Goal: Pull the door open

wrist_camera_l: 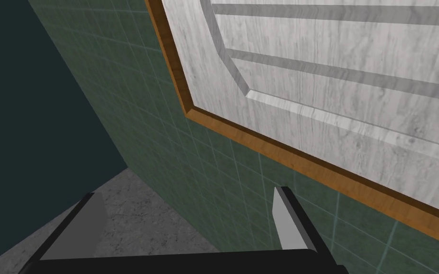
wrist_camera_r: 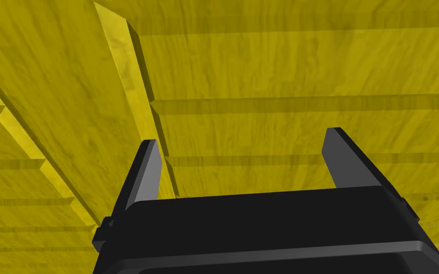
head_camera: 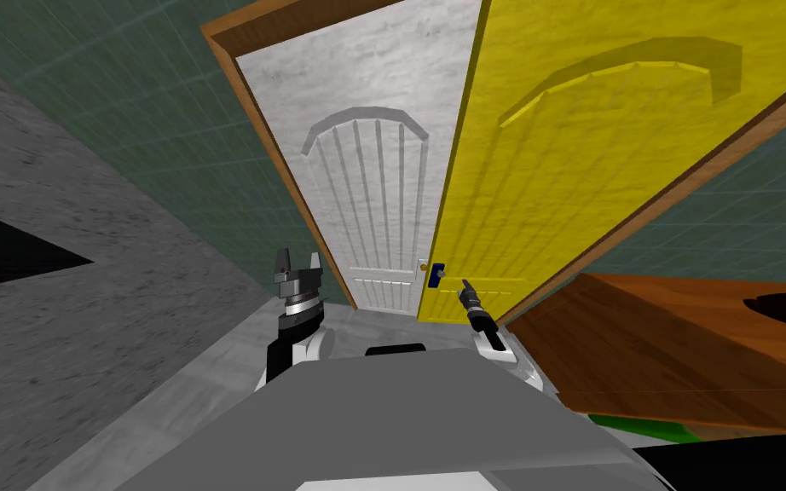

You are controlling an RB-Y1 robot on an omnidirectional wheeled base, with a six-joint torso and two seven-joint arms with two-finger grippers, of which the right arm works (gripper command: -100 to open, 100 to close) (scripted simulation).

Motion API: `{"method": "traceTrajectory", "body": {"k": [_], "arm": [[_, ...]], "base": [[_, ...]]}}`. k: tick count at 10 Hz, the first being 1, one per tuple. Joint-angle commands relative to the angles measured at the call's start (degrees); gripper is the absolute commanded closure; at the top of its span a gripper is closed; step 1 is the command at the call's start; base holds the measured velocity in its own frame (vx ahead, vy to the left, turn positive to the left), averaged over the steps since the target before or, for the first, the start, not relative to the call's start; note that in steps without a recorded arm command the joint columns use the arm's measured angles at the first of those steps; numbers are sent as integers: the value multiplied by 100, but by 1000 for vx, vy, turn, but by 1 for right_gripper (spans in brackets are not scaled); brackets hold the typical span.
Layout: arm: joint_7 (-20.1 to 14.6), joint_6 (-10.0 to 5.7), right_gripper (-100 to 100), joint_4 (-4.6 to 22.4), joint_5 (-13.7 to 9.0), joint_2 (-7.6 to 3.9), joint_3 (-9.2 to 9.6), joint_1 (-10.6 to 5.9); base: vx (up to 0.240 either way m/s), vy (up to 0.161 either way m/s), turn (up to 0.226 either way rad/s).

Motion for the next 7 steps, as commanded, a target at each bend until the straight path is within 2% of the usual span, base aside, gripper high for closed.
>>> {"method": "traceTrajectory", "body": {"k": [1, 3, 4, 5, 7], "arm": [[11, -31, -100, 24, 10, 33, 77, -129], [17, -59, -100, -23, 29, 89, 206, -264], [8, -80, -100, 76, 16, 47, 147, -260], [8, -80, 100, 76, 16, 47, 147, -260], [8, -80, 100, 76, 16, 47, 147, -260]], "base": [[210, 35, 116], [233, 72, 168], [103, 42, 31], [-8, -8, -32], [-40, -10, 13]]}}
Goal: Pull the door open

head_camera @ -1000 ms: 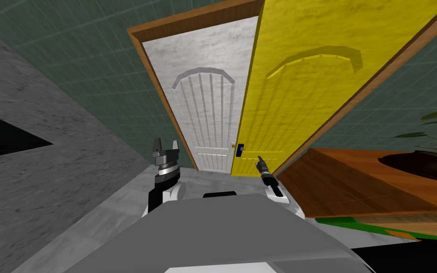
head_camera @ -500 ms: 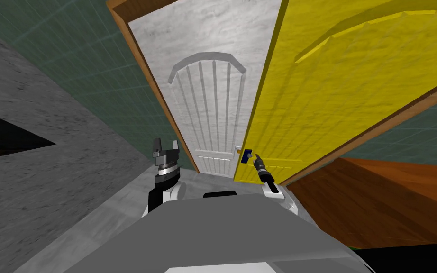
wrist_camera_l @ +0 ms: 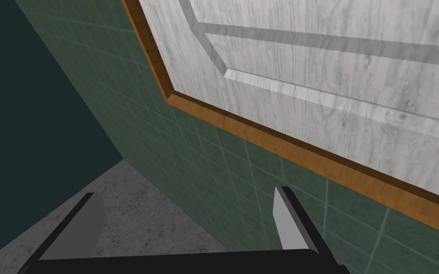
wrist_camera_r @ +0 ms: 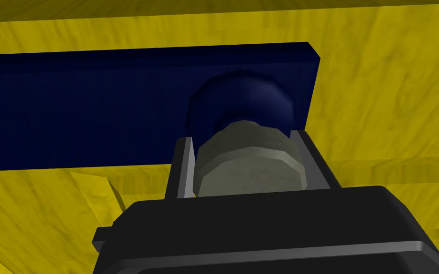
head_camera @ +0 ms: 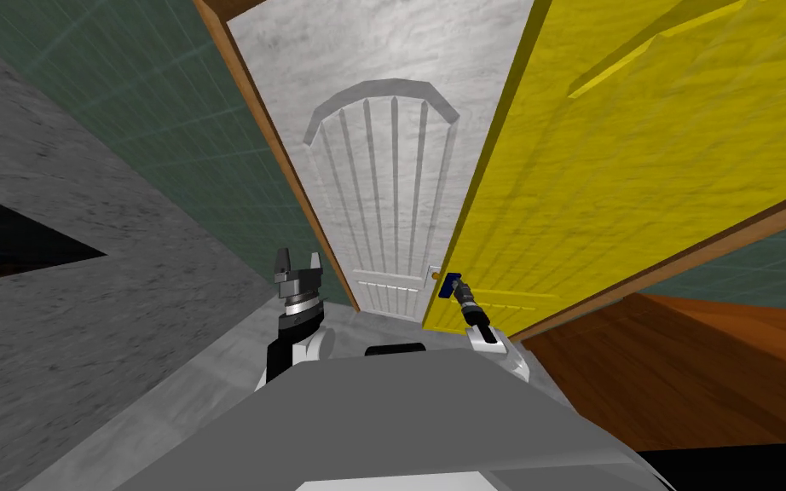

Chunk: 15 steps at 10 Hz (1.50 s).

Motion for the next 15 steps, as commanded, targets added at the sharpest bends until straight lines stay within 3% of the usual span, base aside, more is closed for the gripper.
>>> {"method": "traceTrajectory", "body": {"k": [1, 3, 9, 10, 15], "arm": [[-2, 8, 100, 7, -2, -3, -11, 14], [-2, 8, 100, 7, -2, -3, -11, 14], [-143, -46, 100, 45, -16, -209, -91, 335], [-190, -91, -100, -30, 17, -208, 20, 335], [-444, -293, -100, -367, 118, -295, 405, 532]], "base": [[-19, -5, 9], [-4, 0, -3], [-185, -49, -32], [-229, -3, 114], [-181, 0, 89]]}}
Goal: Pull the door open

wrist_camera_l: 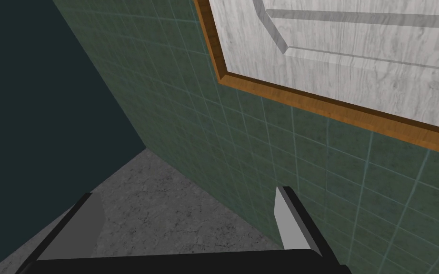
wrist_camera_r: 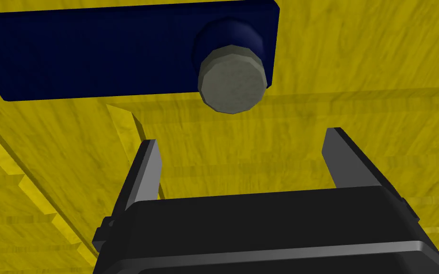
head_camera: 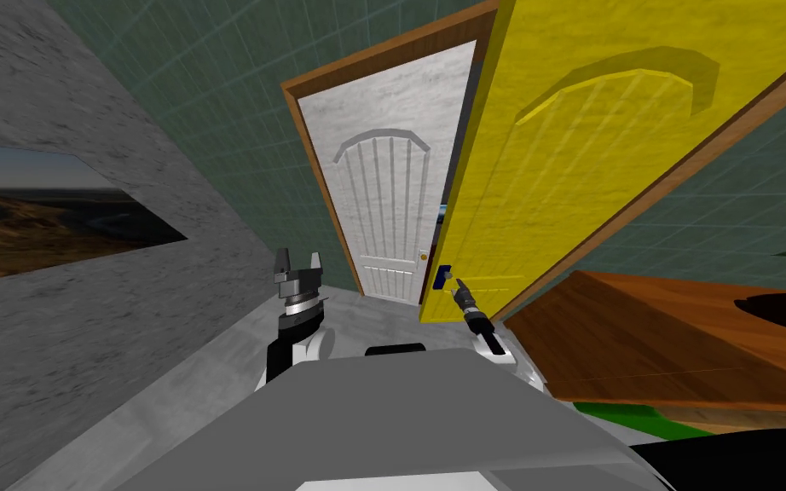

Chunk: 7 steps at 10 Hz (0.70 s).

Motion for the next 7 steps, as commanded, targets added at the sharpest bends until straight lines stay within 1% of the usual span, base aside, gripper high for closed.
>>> {"method": "traceTrajectory", "body": {"k": [1, 2, 3, 5, 7], "arm": [[-78, -52, -100, -81, 22, -37, 95, 46], [-48, -43, -100, -24, 11, -30, 55, 16], [-27, -22, -100, 30, -7, -22, 37, -67], [-2, 3, -100, 75, -23, -14, 17, -138], [33, 36, -100, 136, -44, -2, -10, -232]], "base": [[-178, 34, 52], [-76, 17, 2], [86, -17, 32], [193, -9, 34], [195, -86, 35]]}}
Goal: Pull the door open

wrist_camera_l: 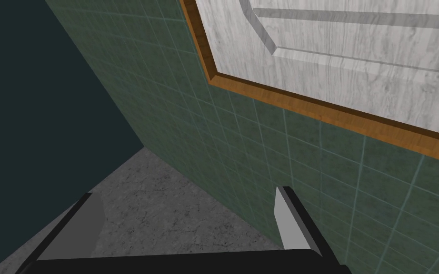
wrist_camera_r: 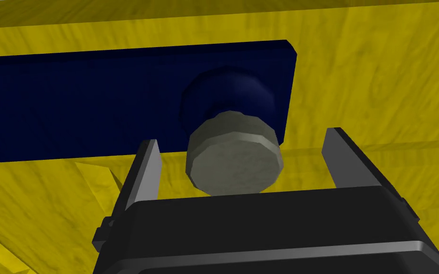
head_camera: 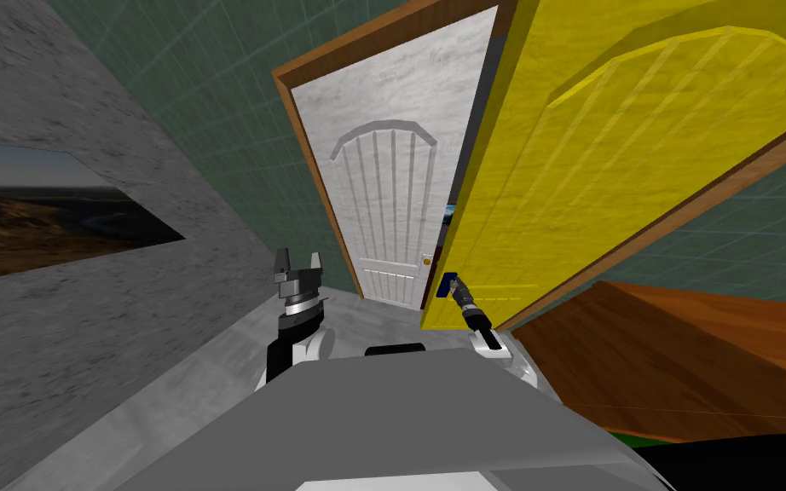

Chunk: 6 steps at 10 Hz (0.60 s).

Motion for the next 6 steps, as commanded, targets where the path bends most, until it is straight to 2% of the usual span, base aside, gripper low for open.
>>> {"method": "traceTrajectory", "body": {"k": [1, 2, 6], "arm": [[0, 0, -100, 0, 0, 0, 0, 0], [0, 0, 100, 0, 0, 0, 0, 0], [0, 0, 100, 0, 0, 0, 0, 0]], "base": [[88, -44, 18], [-4, 3, -15], [-23, 7, -5]]}}
